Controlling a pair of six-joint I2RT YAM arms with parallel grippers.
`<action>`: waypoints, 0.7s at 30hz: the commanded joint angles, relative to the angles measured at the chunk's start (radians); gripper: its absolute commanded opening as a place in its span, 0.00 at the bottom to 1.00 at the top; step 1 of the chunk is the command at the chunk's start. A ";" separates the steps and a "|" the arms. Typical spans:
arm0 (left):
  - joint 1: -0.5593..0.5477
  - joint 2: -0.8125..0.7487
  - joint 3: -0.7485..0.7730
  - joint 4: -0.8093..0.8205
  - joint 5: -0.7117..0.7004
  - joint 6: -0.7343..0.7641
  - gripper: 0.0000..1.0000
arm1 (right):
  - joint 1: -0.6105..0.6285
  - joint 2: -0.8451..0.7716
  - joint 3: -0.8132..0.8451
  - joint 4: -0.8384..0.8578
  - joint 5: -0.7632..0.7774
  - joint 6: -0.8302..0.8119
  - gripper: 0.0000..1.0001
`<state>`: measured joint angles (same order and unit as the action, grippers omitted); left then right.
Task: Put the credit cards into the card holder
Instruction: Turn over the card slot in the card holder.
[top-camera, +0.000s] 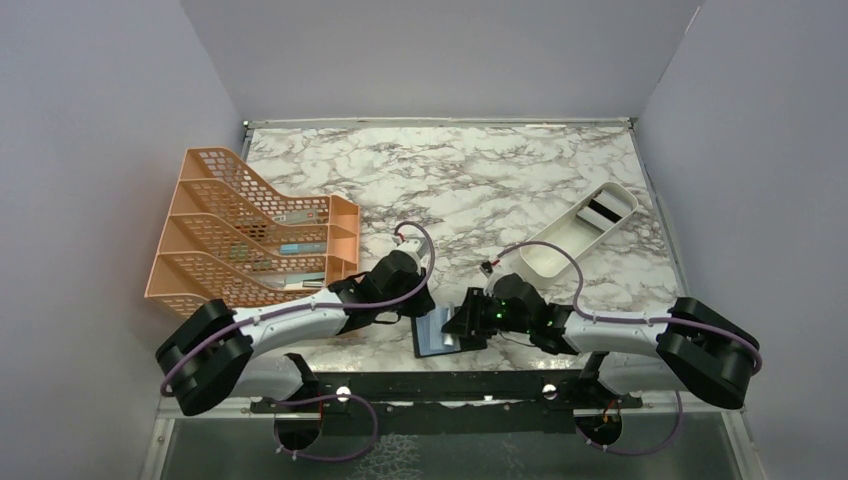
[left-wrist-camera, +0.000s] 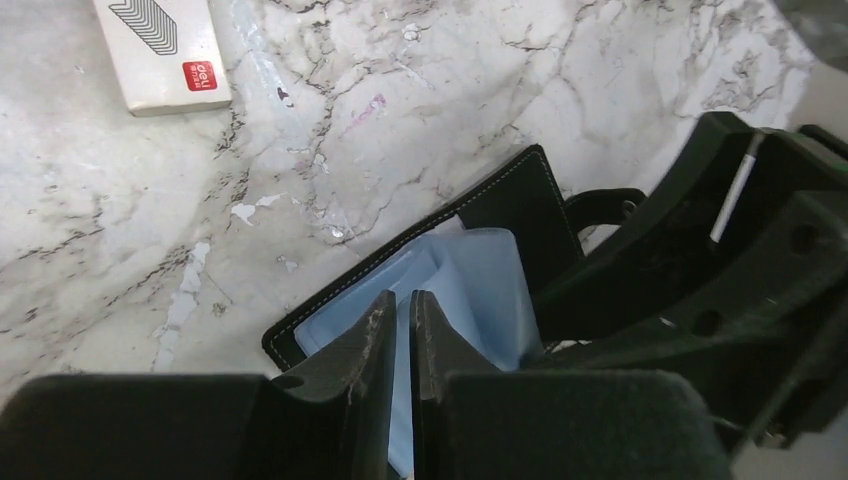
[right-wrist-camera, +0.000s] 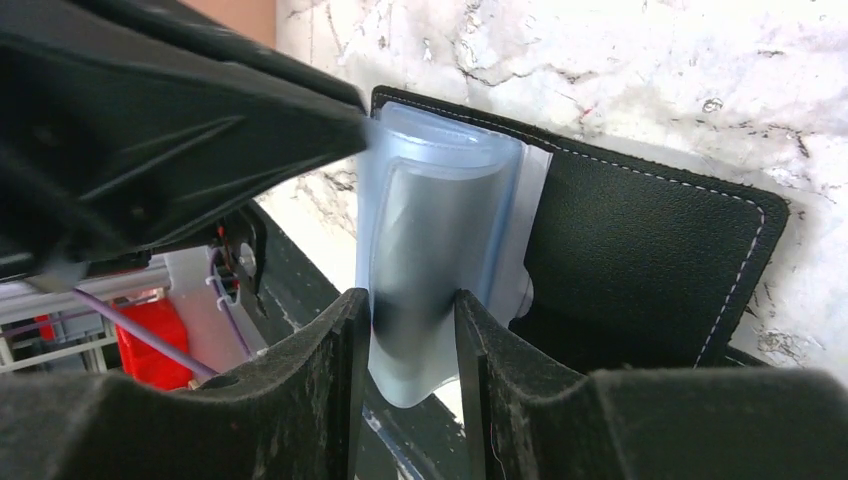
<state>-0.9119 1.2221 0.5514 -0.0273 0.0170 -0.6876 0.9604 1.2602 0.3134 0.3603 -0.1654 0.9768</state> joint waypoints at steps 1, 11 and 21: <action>0.000 0.098 0.043 0.070 0.064 -0.020 0.11 | -0.021 -0.039 -0.018 0.024 -0.031 -0.022 0.41; -0.006 0.166 0.048 0.120 0.127 -0.050 0.09 | -0.034 -0.069 0.015 -0.135 0.041 -0.064 0.43; -0.007 0.186 0.052 0.178 0.186 -0.068 0.11 | -0.034 -0.238 0.122 -0.577 0.276 -0.136 0.54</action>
<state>-0.9123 1.3918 0.5777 0.0799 0.1432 -0.7399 0.9318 1.0740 0.3828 -0.0010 -0.0223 0.8875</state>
